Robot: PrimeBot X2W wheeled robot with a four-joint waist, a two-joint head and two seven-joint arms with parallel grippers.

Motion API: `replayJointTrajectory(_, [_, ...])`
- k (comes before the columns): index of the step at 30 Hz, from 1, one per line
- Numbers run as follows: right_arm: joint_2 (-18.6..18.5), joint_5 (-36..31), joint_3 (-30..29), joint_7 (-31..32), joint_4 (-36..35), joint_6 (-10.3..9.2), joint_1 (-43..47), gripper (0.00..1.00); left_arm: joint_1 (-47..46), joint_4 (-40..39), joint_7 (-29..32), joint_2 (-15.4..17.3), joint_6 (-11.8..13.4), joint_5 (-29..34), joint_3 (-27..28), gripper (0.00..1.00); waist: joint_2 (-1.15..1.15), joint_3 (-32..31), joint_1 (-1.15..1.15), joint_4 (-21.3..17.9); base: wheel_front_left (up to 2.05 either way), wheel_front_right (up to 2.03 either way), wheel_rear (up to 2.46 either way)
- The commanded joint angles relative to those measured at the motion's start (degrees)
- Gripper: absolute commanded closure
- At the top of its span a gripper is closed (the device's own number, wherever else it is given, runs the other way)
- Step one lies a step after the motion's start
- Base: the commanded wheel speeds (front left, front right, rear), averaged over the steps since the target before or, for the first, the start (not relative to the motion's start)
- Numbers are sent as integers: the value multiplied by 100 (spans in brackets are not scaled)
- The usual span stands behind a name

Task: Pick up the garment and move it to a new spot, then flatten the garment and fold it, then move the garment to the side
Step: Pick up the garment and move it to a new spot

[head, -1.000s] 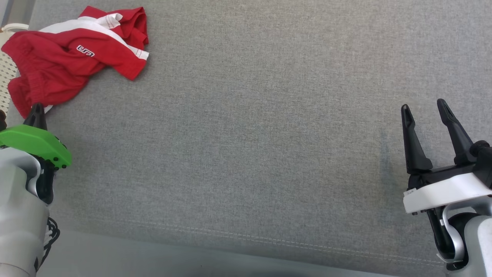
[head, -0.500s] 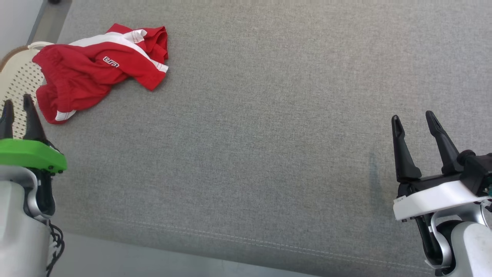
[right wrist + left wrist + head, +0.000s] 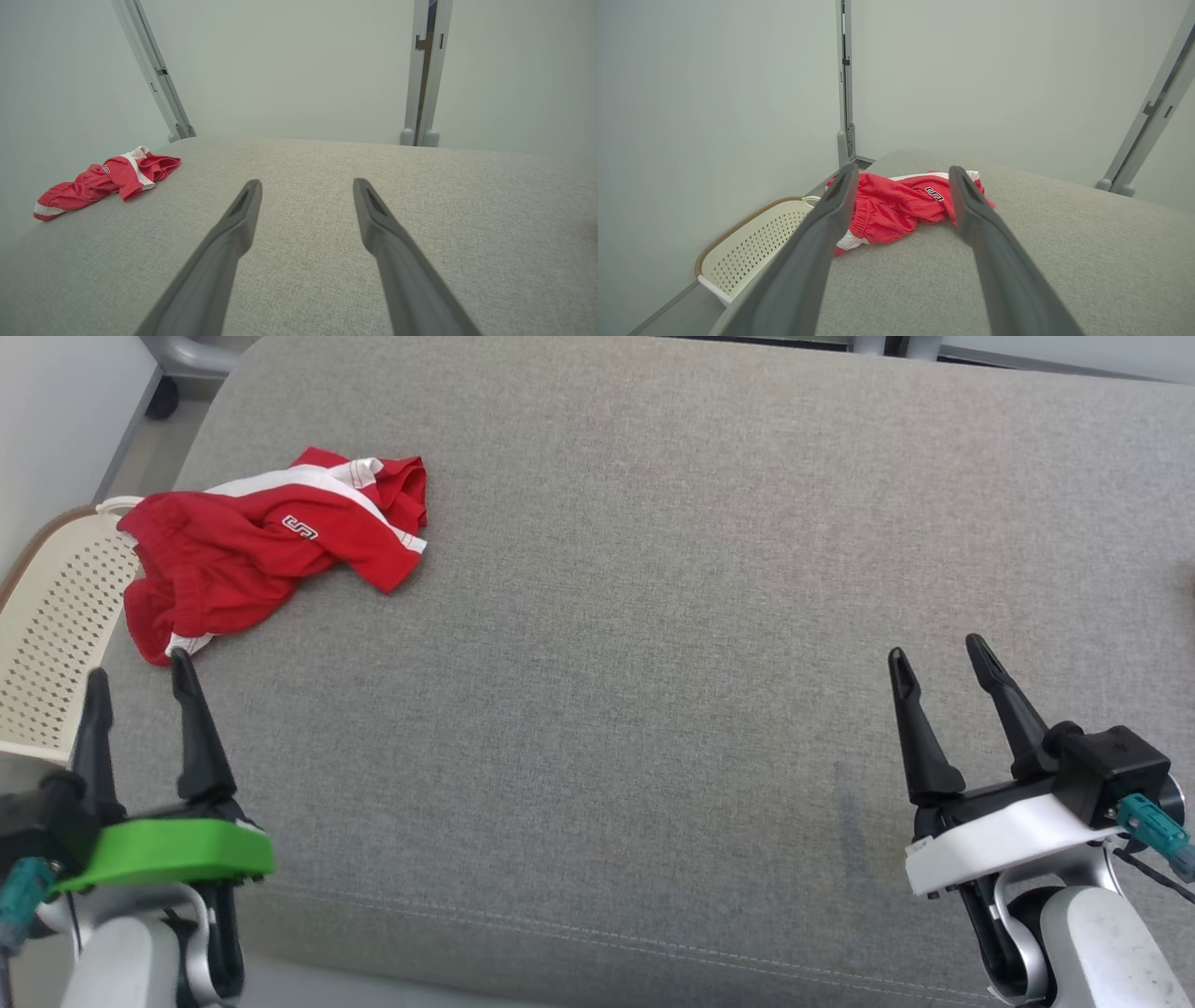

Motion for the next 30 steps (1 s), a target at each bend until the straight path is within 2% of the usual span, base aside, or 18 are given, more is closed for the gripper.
replayJointTrajectory(1, [-12, 4, 11, -61, 32, -1, -31, 0, 145, -54, -13, -51, 52, 90, -33, 0, 0, -128, 0, -11, 0, 0, 0])
replayJointTrajectory(11, [90, 49, 93, -251, 355, -2, 218, 0, 978, -689, -15, -254, 384, 499, -225, 0, 0, -598, 0, 93, 0, 0, 0])
replayJointTrajectory(21, [213, 51, -49, -300, 498, -1, 500, 0, 1253, -857, -14, -493, 250, 574, -97, 0, 0, -922, 0, 247, 0, 0, 0])
replayJointTrajectory(30, [290, 43, -14, -290, 568, -1, 533, 0, 1038, -619, -14, -469, 79, 821, 22, 0, 0, -1076, 0, 267, 0, 0, 0])
